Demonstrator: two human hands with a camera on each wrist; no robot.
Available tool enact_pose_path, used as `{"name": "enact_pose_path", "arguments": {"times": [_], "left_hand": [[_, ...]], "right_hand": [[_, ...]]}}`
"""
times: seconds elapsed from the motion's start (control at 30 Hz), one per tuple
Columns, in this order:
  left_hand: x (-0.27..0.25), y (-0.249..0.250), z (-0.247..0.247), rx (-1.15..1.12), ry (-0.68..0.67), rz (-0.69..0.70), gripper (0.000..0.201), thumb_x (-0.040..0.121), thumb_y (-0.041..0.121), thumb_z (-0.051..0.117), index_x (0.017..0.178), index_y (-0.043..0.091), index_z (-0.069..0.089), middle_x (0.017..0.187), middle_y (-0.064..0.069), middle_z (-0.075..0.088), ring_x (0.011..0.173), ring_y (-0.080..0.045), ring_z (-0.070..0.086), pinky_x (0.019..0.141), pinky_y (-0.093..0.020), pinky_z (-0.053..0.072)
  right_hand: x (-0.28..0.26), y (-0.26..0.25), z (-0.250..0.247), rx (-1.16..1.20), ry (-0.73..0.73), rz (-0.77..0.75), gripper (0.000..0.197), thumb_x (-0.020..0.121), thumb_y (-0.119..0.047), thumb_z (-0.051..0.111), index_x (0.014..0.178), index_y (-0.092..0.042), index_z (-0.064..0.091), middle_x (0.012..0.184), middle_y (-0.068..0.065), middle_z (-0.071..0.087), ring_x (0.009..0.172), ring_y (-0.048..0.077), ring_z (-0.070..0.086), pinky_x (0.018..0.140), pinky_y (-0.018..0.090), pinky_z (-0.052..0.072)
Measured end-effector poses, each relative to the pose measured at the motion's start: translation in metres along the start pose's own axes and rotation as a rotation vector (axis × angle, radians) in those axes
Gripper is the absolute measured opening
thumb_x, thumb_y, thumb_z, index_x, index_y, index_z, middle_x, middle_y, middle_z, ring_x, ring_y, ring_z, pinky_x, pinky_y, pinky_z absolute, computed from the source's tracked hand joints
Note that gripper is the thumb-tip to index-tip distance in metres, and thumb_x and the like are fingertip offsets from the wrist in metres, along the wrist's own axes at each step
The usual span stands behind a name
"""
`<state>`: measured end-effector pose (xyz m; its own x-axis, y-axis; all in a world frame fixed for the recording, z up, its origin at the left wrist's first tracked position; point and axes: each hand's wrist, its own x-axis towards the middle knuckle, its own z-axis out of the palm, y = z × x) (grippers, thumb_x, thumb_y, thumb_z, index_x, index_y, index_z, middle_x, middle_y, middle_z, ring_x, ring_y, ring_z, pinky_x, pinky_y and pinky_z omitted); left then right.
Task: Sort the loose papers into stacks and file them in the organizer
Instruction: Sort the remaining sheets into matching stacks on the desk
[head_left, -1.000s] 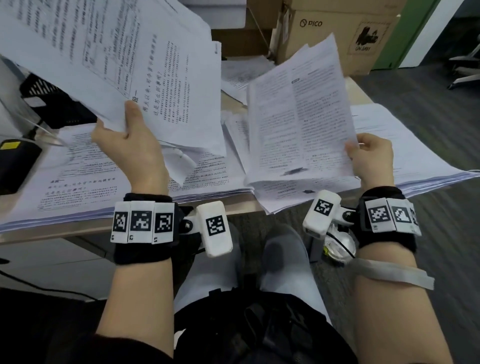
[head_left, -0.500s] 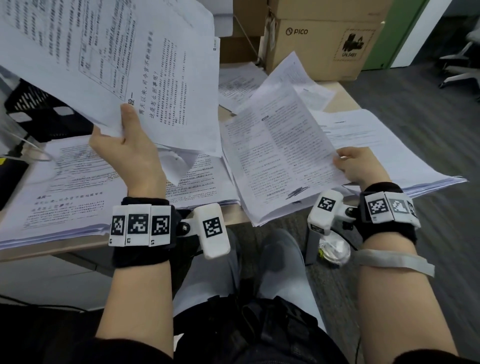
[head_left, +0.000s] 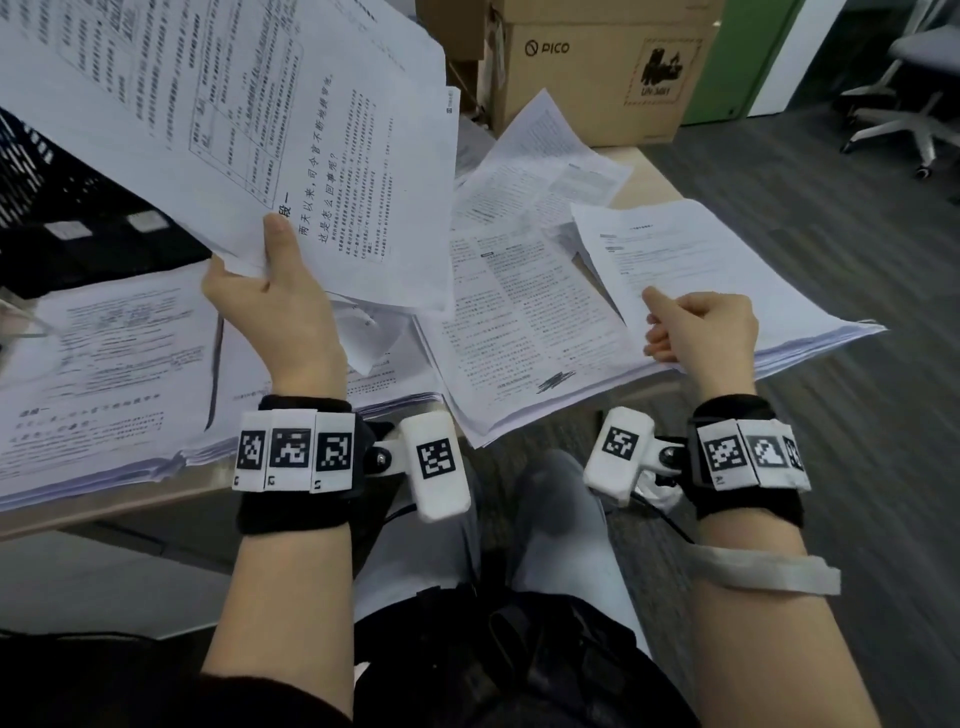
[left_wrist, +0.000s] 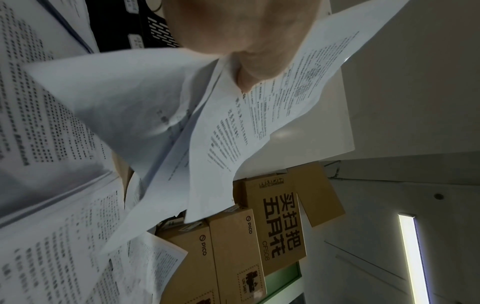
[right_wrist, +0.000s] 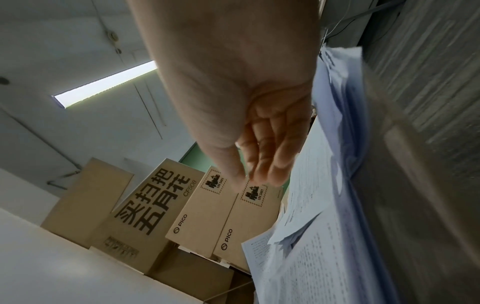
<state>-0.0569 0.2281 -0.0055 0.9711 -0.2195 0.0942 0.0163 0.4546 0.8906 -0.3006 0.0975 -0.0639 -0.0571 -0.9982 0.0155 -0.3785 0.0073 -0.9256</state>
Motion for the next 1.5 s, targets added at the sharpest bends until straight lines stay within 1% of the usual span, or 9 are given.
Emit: {"name": "enact_pose_path", "arguments": {"times": [0.2,0.37,0.5,0.7,0.83,0.93,1.07,1.3,1.5], "left_hand": [[-0.011,-0.006,0.001,0.002,-0.010,-0.043,0.024,0.091,0.011,0.060,0.101,0.014,0.038,0.096,0.008,0.059,0.084,0.002,0.062,0.078,-0.013,0.053],[-0.015,-0.006,-0.001,-0.015,-0.027,-0.054,0.018,0.091,0.011,0.060,0.097,0.017,0.044,0.094,0.009,0.060,0.079,0.005,0.064,0.078,-0.014,0.053],[-0.019,-0.004,-0.001,-0.031,-0.024,-0.059,0.024,0.091,0.010,0.060,0.088,0.023,0.040,0.092,0.010,0.060,0.074,0.008,0.064,0.074,-0.012,0.051],[-0.020,-0.002,-0.005,-0.031,-0.039,-0.067,0.022,0.091,0.010,0.060,0.090,0.022,0.041,0.093,0.008,0.060,0.074,0.006,0.065,0.073,-0.012,0.051],[-0.018,-0.002,-0.009,-0.021,-0.041,-0.079,0.028,0.091,0.012,0.060,0.110,0.011,0.040,0.094,0.009,0.059,0.082,0.002,0.063,0.081,-0.015,0.054],[-0.018,-0.002,-0.011,-0.026,-0.059,-0.098,0.022,0.091,0.012,0.061,0.102,0.015,0.042,0.092,0.010,0.059,0.081,0.002,0.062,0.079,-0.014,0.053],[-0.020,-0.001,-0.015,-0.021,-0.073,-0.099,0.059,0.091,0.013,0.061,0.135,-0.005,0.025,0.097,0.008,0.057,0.100,-0.009,0.060,0.092,-0.020,0.051],[-0.020,0.001,-0.020,-0.015,-0.094,-0.146,0.055,0.091,0.014,0.061,0.133,0.001,0.028,0.098,0.010,0.058,0.102,-0.010,0.060,0.094,-0.021,0.051],[-0.024,0.008,-0.019,-0.005,-0.172,-0.211,0.058,0.089,0.018,0.064,0.132,0.003,0.029,0.099,0.009,0.058,0.104,-0.010,0.061,0.091,-0.023,0.053]], "right_hand": [[-0.019,0.000,-0.014,-0.248,-0.496,0.322,0.057,0.086,-0.050,0.061,0.067,0.004,0.068,0.043,0.004,0.062,0.030,0.006,0.048,0.035,0.011,0.039],[-0.032,0.005,0.001,-0.261,-0.584,0.391,0.061,0.091,-0.050,0.053,0.081,0.009,0.066,0.051,0.012,0.067,0.032,0.012,0.054,0.032,0.014,0.038],[-0.042,0.012,0.014,-0.029,-0.502,0.436,0.057,0.096,-0.038,0.050,0.095,0.019,0.059,0.045,0.013,0.063,0.029,0.012,0.053,0.029,0.013,0.037],[-0.048,0.011,0.028,0.323,-0.373,0.402,0.017,0.097,-0.008,0.049,0.103,0.007,0.051,0.038,0.004,0.059,0.027,0.007,0.049,0.031,0.012,0.038],[-0.050,0.006,0.035,0.465,-0.323,0.365,0.010,0.096,-0.004,0.050,0.088,0.003,0.050,0.039,0.004,0.060,0.031,0.007,0.053,0.036,0.013,0.044],[-0.052,0.001,0.038,0.521,-0.298,0.301,0.012,0.096,-0.003,0.050,0.084,0.001,0.049,0.041,0.006,0.061,0.035,0.010,0.058,0.039,0.014,0.047],[-0.056,0.002,0.039,0.600,-0.239,0.278,0.007,0.096,0.000,0.048,0.090,-0.001,0.043,0.040,0.007,0.060,0.036,0.012,0.060,0.040,0.016,0.049],[-0.067,0.010,0.033,0.412,-0.301,0.354,0.026,0.094,-0.014,0.057,0.105,0.009,0.053,0.067,0.020,0.064,0.038,0.013,0.062,0.039,0.017,0.049],[-0.068,-0.009,0.016,0.101,-0.473,0.244,0.058,0.091,-0.050,0.053,0.063,0.000,0.063,0.038,0.003,0.056,0.030,0.009,0.048,0.032,0.014,0.036]]}}
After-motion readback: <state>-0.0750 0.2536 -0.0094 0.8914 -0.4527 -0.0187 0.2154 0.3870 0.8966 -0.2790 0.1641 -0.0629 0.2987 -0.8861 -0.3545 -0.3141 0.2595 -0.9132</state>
